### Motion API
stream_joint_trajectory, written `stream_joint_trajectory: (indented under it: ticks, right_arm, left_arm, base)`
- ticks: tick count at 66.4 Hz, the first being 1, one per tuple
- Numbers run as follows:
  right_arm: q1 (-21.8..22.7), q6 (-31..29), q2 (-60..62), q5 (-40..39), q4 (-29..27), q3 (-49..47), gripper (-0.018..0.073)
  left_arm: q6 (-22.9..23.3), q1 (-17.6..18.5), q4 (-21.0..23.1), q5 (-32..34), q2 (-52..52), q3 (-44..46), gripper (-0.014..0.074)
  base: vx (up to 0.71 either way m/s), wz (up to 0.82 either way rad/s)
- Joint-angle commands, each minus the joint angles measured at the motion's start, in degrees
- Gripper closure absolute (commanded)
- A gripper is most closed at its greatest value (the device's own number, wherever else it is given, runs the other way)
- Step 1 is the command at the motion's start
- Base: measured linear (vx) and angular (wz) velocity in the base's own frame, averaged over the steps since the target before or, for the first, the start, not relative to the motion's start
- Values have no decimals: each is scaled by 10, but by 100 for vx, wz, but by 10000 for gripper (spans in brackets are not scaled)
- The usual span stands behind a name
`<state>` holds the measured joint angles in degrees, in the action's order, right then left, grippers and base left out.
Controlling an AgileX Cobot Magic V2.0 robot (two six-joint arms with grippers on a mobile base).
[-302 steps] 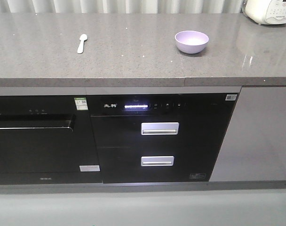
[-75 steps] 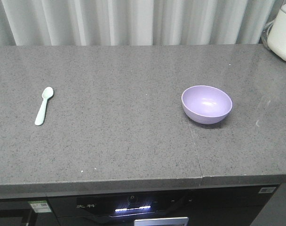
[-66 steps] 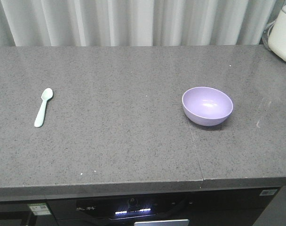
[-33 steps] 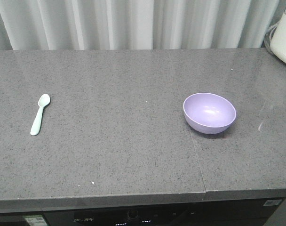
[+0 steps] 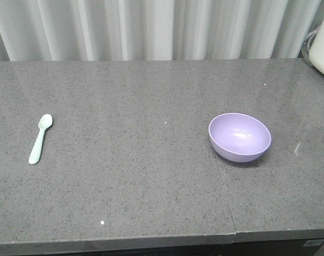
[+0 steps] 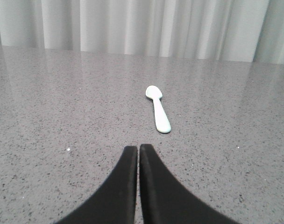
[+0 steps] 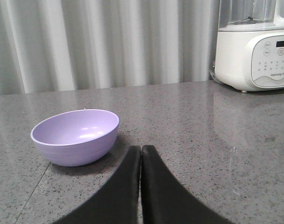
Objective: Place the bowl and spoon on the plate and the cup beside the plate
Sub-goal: 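Drive closer and stop with the spoon and bowl in reach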
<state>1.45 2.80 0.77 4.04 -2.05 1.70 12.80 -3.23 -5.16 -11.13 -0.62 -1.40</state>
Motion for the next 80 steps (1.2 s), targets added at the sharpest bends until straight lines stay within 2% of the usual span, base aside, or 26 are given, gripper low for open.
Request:
stream_joint_trajectory:
  ticks: [1, 80]
  right_arm:
    - [3, -4, 3, -40, 3, 4, 563]
    - [3, -4, 3, -40, 3, 4, 563]
  left_arm:
    - [7, 0, 0, 40, -8, 11, 603]
    - [7, 0, 0, 40, -8, 11, 603]
  base:
    - [5, 0]
    - [2, 0]
